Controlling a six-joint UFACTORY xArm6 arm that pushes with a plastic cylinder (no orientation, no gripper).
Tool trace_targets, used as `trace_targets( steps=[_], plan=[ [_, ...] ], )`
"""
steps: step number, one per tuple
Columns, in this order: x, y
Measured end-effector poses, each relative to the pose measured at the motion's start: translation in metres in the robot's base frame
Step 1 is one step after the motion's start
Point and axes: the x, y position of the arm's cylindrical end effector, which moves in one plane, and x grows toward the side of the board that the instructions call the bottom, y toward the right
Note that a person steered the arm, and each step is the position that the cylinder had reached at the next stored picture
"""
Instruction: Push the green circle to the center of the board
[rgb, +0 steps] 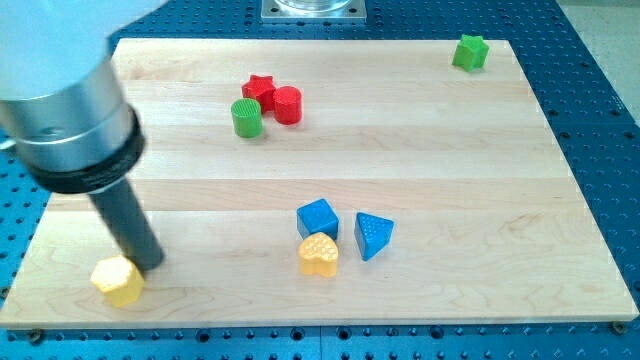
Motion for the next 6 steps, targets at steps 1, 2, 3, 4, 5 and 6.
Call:
trace_targets(
  steps=[1,2,3,4,5,6],
  plan=[
    [-0.003,0.070],
    [0.031,0.047],
    [0.039,-0.010],
    [0.031,-0.026],
    [-0.063,0.028],
    [-0.142,0.037]
  ],
)
